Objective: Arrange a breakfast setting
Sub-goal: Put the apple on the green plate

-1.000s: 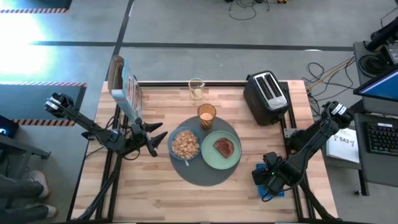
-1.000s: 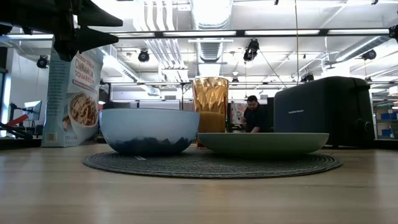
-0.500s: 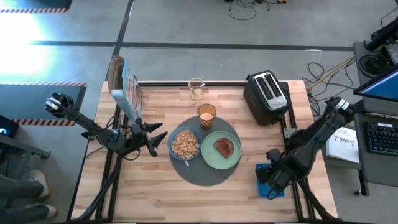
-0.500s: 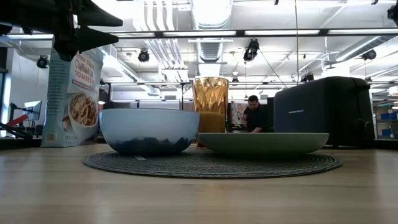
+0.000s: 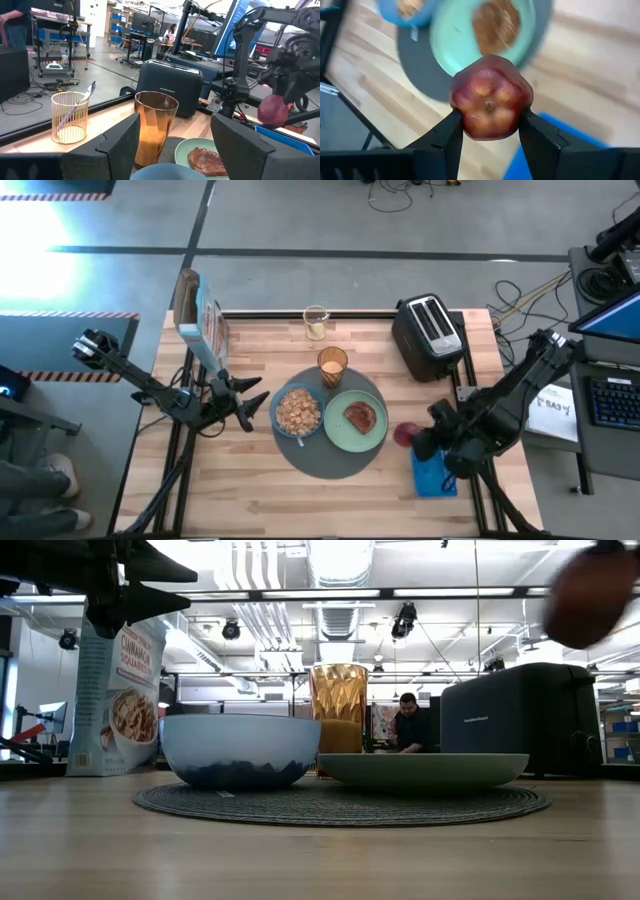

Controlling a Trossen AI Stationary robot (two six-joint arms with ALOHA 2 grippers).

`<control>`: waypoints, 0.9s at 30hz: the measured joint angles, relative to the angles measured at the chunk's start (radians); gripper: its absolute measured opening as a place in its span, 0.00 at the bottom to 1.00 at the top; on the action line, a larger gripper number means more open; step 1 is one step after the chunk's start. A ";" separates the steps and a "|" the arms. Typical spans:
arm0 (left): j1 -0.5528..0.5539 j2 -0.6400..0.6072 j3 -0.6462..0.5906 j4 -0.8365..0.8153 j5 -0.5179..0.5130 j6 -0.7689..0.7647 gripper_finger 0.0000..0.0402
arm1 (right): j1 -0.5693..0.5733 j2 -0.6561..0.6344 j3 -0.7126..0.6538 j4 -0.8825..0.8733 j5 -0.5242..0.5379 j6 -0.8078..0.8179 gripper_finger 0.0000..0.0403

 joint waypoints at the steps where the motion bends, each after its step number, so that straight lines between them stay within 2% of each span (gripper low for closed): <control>1: 0.000 0.000 0.000 0.000 0.000 0.000 0.57 | -0.009 0.008 -0.001 0.020 0.031 -0.041 0.38; 4: 0.000 0.000 0.000 0.000 0.000 0.000 0.57 | -0.041 0.048 -0.027 0.135 0.140 -0.180 0.38; 8: 0.000 0.000 0.000 0.000 -0.003 0.000 0.57 | -0.103 0.140 -0.041 0.241 0.192 -0.340 0.38; 15: 0.000 0.000 0.000 -0.001 -0.008 0.000 0.57 | -0.186 0.313 -0.042 0.366 0.328 -0.507 0.38; 21: 0.000 0.000 0.000 -0.001 -0.008 0.000 0.57 | -0.220 0.448 -0.041 0.566 0.360 -0.643 0.38; 27: 0.000 0.000 0.000 -0.009 -0.008 -0.045 0.57 | -0.250 0.539 -0.040 0.618 0.359 -0.667 0.42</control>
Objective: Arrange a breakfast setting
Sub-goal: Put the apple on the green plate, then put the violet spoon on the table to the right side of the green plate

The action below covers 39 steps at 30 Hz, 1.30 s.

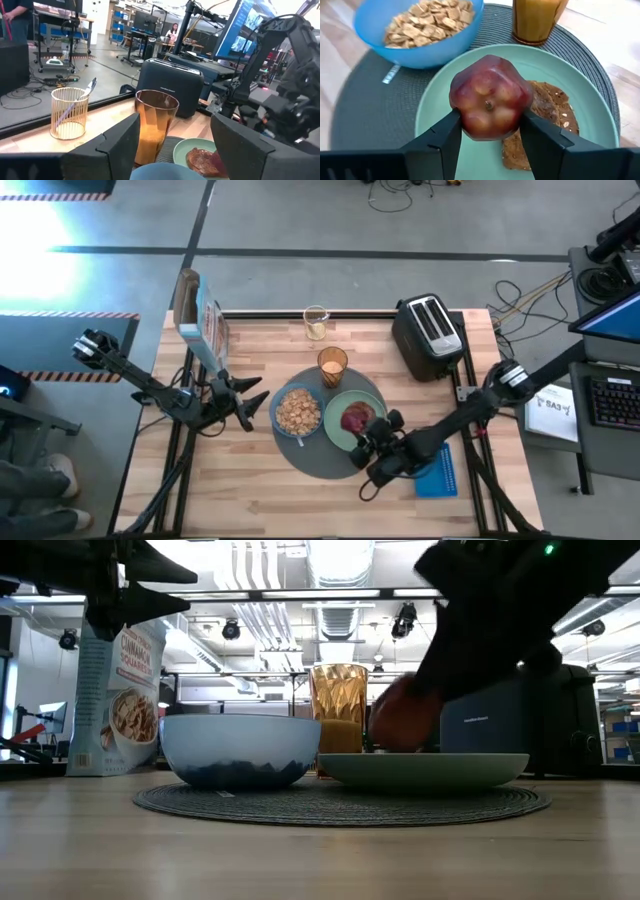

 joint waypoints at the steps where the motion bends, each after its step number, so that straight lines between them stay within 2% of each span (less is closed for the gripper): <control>1: 0.000 0.000 0.000 -0.002 0.000 -0.002 0.57 | -0.004 0.010 0.000 0.003 0.000 0.004 0.44; 8: 0.000 0.044 0.000 0.001 0.000 -0.033 0.57 | -0.020 0.027 0.006 0.005 -0.010 -0.001 0.52; 12: 0.000 0.079 0.000 0.023 0.001 -0.036 0.57 | -0.022 -0.006 0.011 0.005 -0.057 -0.025 0.55; 16: 0.000 0.099 0.000 0.044 0.001 -0.036 0.57 | -0.022 -0.050 0.011 -0.004 -0.112 -0.098 0.56; 22: -0.001 0.141 0.000 0.074 0.008 -0.065 0.57 | -0.022 -0.150 0.011 -0.004 -0.113 -0.243 0.56; 26: -0.001 0.167 0.000 0.095 0.008 -0.081 0.57 | -0.036 -0.227 0.011 -0.004 -0.106 -0.355 0.57; 29: 0.005 0.176 0.000 0.145 0.008 -0.063 0.57 | -0.059 -0.280 0.011 -0.008 -0.094 -0.363 0.57; 35: 0.043 0.171 0.000 0.254 0.009 0.006 0.57 | -0.088 -0.366 0.011 -0.071 0.007 -0.398 0.57; 39: 0.061 0.174 0.029 0.264 0.049 0.067 0.57 | -0.118 -0.403 0.011 -0.137 0.029 -0.398 0.57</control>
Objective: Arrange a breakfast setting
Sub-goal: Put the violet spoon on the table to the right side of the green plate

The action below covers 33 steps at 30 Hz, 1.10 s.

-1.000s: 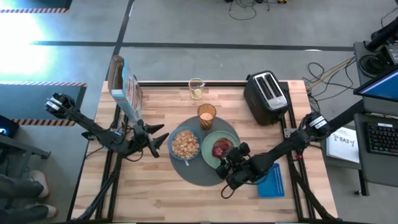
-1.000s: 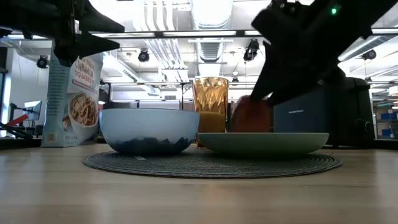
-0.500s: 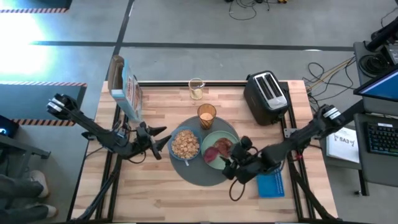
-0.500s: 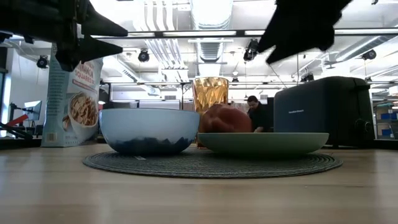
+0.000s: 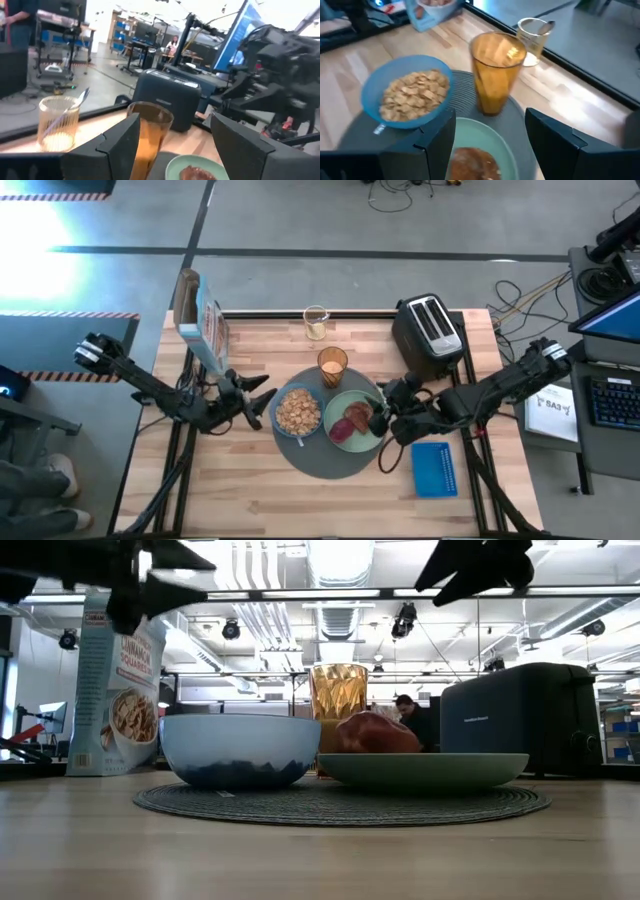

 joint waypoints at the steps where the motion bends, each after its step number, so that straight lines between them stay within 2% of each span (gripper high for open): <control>1: 0.004 0.004 0.018 -0.003 0.007 0.021 0.57 | -0.007 -0.003 0.000 -0.016 0.000 -0.001 0.57; 4: 0.009 0.028 0.098 -0.080 0.011 0.109 0.57 | -0.022 -0.004 0.000 -0.057 -0.002 -0.002 0.57; 8: 0.011 0.065 0.256 -0.316 0.002 0.153 0.57 | -0.030 0.014 0.000 -0.100 0.000 -0.002 0.57; 11: 0.011 0.097 0.377 -0.552 -0.048 0.089 0.57 | -0.029 0.027 -0.001 -0.112 0.002 -0.002 0.57; 15: 0.018 0.128 0.518 -0.876 -0.059 -0.040 0.57 | -0.035 0.037 -0.001 -0.110 0.010 -0.002 0.57; 19: 0.035 0.144 0.602 -1.101 -0.059 -0.149 0.57 | -0.059 0.043 -0.001 -0.123 0.008 0.002 0.57; 23: 0.038 0.137 0.609 -1.179 -0.054 -0.203 0.57 | -0.134 0.040 -0.001 -0.118 -0.005 0.008 0.57; 26: 0.038 0.117 0.590 -1.184 -0.032 -0.213 0.57 | -0.227 0.036 -0.001 -0.115 -0.082 -0.023 0.57; 29: 0.039 0.097 0.566 -1.185 -0.031 -0.209 0.57 | -0.335 0.039 -0.001 -0.064 -0.176 -0.134 0.57; 33: 0.040 0.073 0.556 -1.185 -0.042 -0.201 0.57 | -0.484 0.037 0.016 0.115 -0.312 -0.374 0.57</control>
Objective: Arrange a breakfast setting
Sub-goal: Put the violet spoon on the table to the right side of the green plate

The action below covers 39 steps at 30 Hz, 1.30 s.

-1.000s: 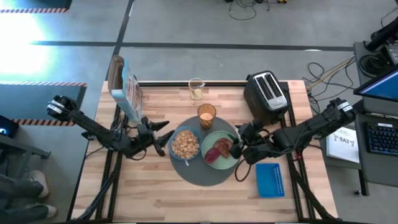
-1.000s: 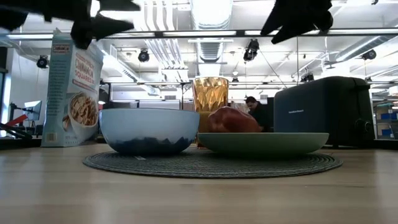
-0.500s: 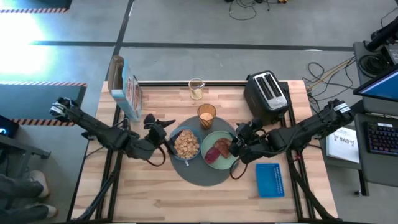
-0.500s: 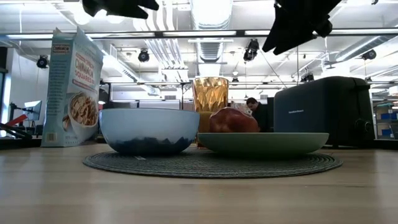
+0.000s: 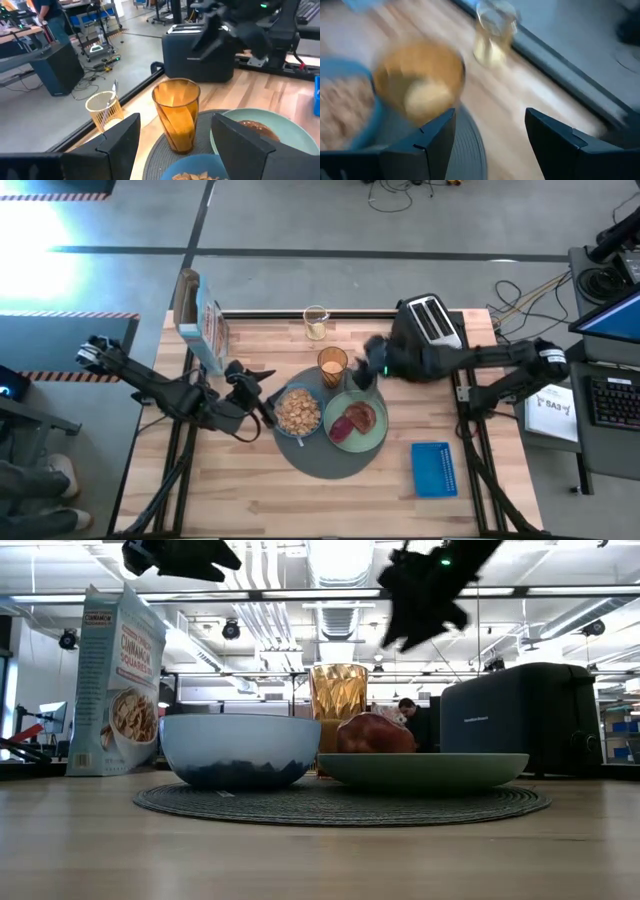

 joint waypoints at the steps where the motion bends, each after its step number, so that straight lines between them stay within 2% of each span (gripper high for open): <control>1: 0.000 -0.005 0.000 0.001 -0.002 0.002 0.57 | -0.040 -0.001 0.006 0.056 -0.041 -0.053 0.57; 4: 0.000 -0.018 0.000 -0.001 -0.006 0.008 0.57 | -0.176 0.009 0.025 0.205 -0.215 -0.118 0.57; 8: 0.002 -0.028 0.000 -0.001 -0.009 0.016 0.57 | -0.359 0.087 0.061 0.281 -0.472 -0.052 0.57; 12: 0.006 -0.031 0.000 -0.001 -0.035 0.022 0.57 | -0.483 0.211 0.124 0.298 -0.615 0.048 0.57; 16: 0.006 -0.031 0.000 -0.001 -0.052 0.022 0.57 | -0.541 0.326 0.224 0.322 -0.748 0.077 0.55; 20: 0.006 -0.032 0.000 -0.001 -0.052 0.020 0.57 | -0.552 0.414 0.346 0.294 -0.768 0.046 0.54; 26: 0.006 -0.033 0.000 -0.001 -0.052 0.016 0.57 | -0.552 0.504 0.502 0.116 -0.772 -0.008 0.54; 39: 0.006 -0.033 -0.001 -0.010 -0.087 0.026 0.57 | -0.552 0.542 0.533 0.087 -0.732 -0.024 0.54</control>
